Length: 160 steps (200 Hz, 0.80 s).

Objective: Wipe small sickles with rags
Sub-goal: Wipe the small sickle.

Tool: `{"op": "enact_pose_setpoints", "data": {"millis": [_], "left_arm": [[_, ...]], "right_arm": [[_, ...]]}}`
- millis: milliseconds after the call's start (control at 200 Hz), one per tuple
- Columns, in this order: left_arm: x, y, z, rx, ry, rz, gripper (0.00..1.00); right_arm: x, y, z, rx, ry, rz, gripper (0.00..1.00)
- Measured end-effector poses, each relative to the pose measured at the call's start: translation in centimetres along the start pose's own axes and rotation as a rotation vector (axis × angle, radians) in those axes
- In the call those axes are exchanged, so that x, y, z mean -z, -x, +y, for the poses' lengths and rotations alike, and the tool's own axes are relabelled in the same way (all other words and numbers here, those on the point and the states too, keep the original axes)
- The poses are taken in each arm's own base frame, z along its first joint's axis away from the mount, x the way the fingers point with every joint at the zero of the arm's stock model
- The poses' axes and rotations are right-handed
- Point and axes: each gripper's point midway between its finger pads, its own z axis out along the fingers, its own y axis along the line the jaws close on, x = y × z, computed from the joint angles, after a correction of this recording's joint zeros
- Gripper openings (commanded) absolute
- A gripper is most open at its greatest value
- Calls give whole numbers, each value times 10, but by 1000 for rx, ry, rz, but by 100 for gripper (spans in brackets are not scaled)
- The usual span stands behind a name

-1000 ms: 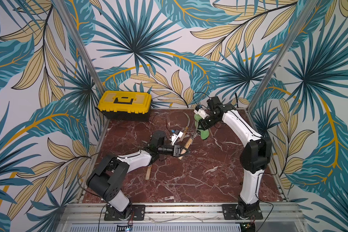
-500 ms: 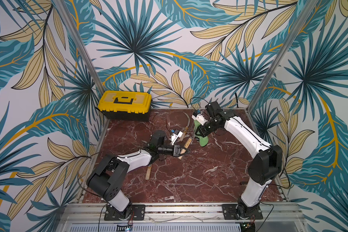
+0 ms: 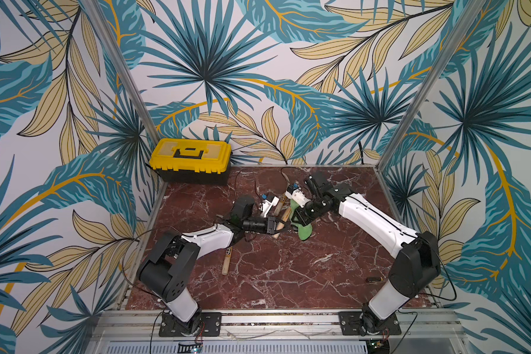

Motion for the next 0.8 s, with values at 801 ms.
{"op": "enact_pose_setpoints", "data": {"millis": [801], "left_arm": [[6,5,1,-314,265,2,0]], "right_arm": [[52,77,-125,-40,-426,-5,4]]}}
